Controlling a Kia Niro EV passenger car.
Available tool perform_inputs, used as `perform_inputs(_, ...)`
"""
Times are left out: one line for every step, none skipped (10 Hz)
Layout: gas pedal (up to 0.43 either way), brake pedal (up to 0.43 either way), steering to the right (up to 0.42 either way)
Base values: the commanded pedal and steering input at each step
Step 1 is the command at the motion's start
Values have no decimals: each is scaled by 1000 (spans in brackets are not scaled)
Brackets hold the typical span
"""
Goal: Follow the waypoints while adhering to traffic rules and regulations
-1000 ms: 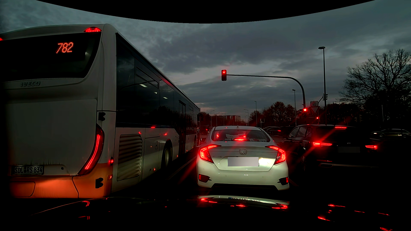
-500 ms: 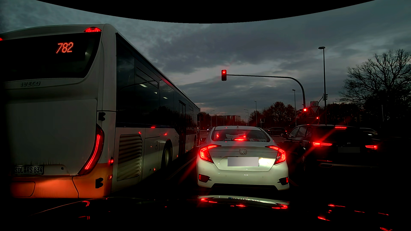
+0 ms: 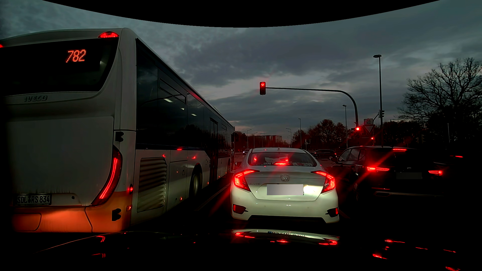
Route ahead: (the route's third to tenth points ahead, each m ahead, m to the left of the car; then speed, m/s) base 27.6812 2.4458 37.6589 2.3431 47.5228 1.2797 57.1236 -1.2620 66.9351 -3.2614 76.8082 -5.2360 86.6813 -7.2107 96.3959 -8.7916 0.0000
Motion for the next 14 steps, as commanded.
perform_inputs(0,366,14)
perform_inputs(0,366,14)
perform_inputs(0,366,14)
perform_inputs(0,360,14)
perform_inputs(0,366,14)
perform_inputs(0,366,14)
perform_inputs(0,366,14)
perform_inputs(0,366,14)
perform_inputs(0,366,14)
perform_inputs(0,366,14)
perform_inputs(0,366,14)
perform_inputs(0,366,14)
perform_inputs(0,366,14)
perform_inputs(0,360,14)
